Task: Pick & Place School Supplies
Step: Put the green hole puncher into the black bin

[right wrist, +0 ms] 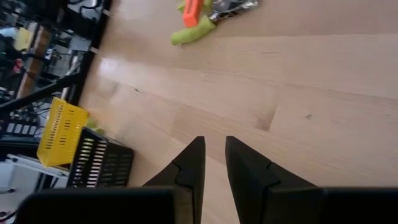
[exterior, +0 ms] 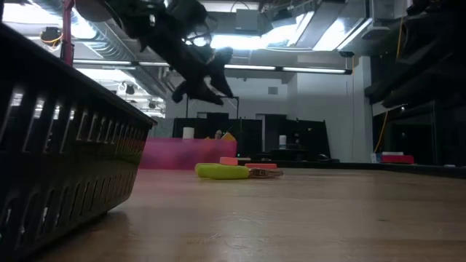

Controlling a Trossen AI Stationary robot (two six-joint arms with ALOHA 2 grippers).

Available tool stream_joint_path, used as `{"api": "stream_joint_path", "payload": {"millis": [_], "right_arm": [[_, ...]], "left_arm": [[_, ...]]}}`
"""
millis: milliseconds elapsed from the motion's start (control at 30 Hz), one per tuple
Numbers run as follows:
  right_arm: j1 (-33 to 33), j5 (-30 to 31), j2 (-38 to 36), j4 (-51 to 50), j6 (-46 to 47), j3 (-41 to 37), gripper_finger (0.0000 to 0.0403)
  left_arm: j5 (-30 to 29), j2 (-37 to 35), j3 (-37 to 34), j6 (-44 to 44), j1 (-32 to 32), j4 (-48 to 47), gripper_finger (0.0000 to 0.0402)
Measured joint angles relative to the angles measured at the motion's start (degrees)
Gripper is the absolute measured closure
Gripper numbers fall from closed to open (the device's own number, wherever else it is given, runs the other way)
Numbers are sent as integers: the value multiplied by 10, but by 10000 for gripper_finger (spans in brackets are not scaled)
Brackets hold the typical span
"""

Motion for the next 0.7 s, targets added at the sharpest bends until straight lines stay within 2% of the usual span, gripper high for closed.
{"api": "stream_joint_path", "payload": {"millis": [133,267,400,533,600,700], "right_arm": [[-5,31,0,25,-21,0,334],[-27,36,-3,49,-61,0,334],[-65,-13,-10,104,-156,0,334],[-102,-51,-19,209,-282,0,334],[-116,-55,-25,235,-316,0,334],[-132,-62,-34,240,-331,0,335]], "left_arm": [[41,-33,0,59,-35,-59,245],[42,-48,0,70,-86,-145,245],[-1,-48,0,94,-156,-211,245],[-31,-52,-23,128,-237,-191,244],[-28,-52,-32,145,-267,-179,244],[-64,-48,-41,151,-303,-202,239]]}}
